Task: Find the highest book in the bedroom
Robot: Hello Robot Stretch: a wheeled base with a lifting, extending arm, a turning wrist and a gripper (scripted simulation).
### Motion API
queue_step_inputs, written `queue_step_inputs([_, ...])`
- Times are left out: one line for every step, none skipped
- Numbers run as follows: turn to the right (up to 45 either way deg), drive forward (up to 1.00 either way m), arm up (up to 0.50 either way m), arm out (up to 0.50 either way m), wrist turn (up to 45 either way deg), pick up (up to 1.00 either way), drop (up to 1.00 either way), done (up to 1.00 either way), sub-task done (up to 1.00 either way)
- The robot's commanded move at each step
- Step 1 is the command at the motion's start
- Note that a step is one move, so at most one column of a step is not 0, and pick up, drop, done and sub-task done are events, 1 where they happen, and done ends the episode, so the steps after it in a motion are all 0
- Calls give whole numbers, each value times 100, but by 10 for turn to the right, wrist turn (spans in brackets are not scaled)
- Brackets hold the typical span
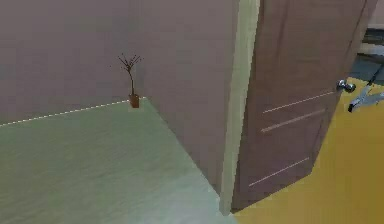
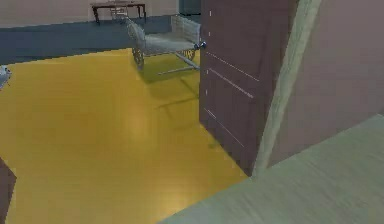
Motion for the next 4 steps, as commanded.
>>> queue_step_inputs([-450,0,0,0,0,0,0,0,0])
queue_step_inputs([-90,0,0,0,0,0,0,0,0])
queue_step_inputs([0,100,0,0,0,0,0,0,0])
queue_step_inputs([-30,0,0,0,0,0,0,0,0])
